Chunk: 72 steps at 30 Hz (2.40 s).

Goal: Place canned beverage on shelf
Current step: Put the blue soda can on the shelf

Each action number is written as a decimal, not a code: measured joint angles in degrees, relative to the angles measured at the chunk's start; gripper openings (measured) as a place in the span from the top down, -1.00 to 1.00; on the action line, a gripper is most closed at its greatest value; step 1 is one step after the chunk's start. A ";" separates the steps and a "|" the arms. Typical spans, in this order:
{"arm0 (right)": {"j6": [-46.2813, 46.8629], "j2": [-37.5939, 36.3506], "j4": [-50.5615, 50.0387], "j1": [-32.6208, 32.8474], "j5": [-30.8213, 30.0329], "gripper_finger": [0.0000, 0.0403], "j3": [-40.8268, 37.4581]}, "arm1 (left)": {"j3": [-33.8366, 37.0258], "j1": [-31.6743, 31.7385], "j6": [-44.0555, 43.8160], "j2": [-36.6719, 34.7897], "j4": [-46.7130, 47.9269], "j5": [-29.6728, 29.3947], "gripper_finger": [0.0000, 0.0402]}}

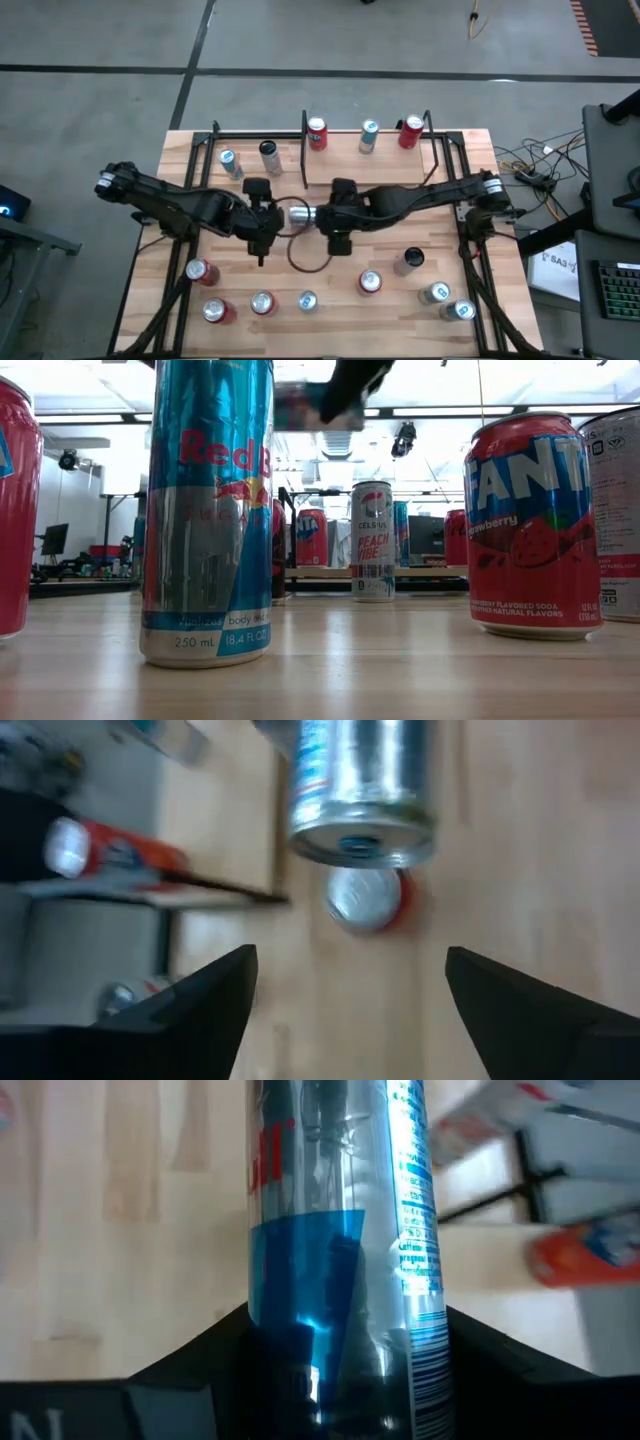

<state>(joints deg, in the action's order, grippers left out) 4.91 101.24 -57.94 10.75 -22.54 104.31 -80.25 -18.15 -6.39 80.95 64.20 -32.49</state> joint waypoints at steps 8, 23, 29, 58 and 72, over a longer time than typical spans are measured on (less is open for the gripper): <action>6.24 -12.38 7.18 6.84 -8.28 -0.08 -12.89 | 12.71 -0.88 11.37 -10.18 -29.73 -1.07 -0.42; -18.32 -26.62 91.88 11.65 -12.12 -0.08 -55.70 | 48.30 -0.75 20.89 -12.39 -121.38 9.32 -0.37; -24.78 -21.96 106.21 11.50 -10.95 -0.08 -57.82 | 47.70 -0.16 20.93 -2.35 -135.38 13.19 -0.37; -25.05 -18.59 104.87 11.23 -10.17 -0.08 -55.29 | 33.09 1.09 24.56 11.88 -134.70 17.09 -0.10; -18.26 -19.22 96.86 11.24 -15.00 -0.67 -53.82 | 33.22 0.75 24.36 3.15 -113.63 5.57 -0.02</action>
<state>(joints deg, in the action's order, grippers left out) -13.35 82.01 38.91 21.99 -37.54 50.49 -47.03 -17.40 17.98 84.11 -49.43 -26.92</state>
